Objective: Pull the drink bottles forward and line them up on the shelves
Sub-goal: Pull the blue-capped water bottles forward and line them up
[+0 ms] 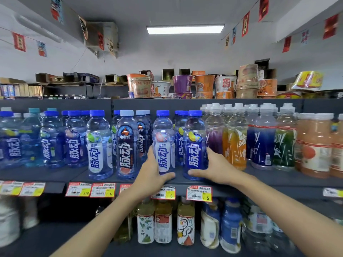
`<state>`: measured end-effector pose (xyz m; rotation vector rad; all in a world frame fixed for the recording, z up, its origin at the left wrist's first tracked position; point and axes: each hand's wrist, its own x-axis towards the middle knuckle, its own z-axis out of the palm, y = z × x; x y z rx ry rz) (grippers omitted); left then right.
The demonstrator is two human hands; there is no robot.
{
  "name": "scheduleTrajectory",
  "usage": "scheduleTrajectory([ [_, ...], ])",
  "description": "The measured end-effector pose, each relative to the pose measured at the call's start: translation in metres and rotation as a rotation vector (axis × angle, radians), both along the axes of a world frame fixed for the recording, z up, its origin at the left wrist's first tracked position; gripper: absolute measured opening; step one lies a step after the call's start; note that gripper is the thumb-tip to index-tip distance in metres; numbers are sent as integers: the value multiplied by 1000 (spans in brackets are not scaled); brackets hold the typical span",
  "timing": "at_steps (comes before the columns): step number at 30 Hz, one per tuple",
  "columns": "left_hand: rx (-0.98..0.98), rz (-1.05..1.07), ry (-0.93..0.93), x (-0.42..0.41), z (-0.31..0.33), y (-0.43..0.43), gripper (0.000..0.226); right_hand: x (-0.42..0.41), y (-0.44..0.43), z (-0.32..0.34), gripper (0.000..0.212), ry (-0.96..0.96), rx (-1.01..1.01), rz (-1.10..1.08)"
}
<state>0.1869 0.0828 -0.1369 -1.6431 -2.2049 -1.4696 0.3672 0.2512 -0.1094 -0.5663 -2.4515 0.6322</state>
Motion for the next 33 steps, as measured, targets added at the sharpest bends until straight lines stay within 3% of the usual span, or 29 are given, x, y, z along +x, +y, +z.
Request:
scheduleTrajectory([
  [2, 1, 11, 29, -6, -1, 1, 97, 2, 1, -3, 101, -16, 8, 8],
  [6, -7, -14, 69, -16, -3, -1, 93, 5, 0, -3, 99, -31, 15, 47],
  [10, -31, 8, 109, -23, -6, -4, 100, 5, -1, -8, 99, -30, 18, 81],
  [14, -33, 32, 122, -24, -5, -5, 107, 1, 0, -11, 87, -24, 6, 71],
  [21, -6, -3, 145, -28, -7, -10, 101, -6, -1, -11, 95, -18, -32, 74],
  [33, -9, -28, 185, -35, -6, -10, 104, -7, -9, -13, 89, 19, -11, 58],
])
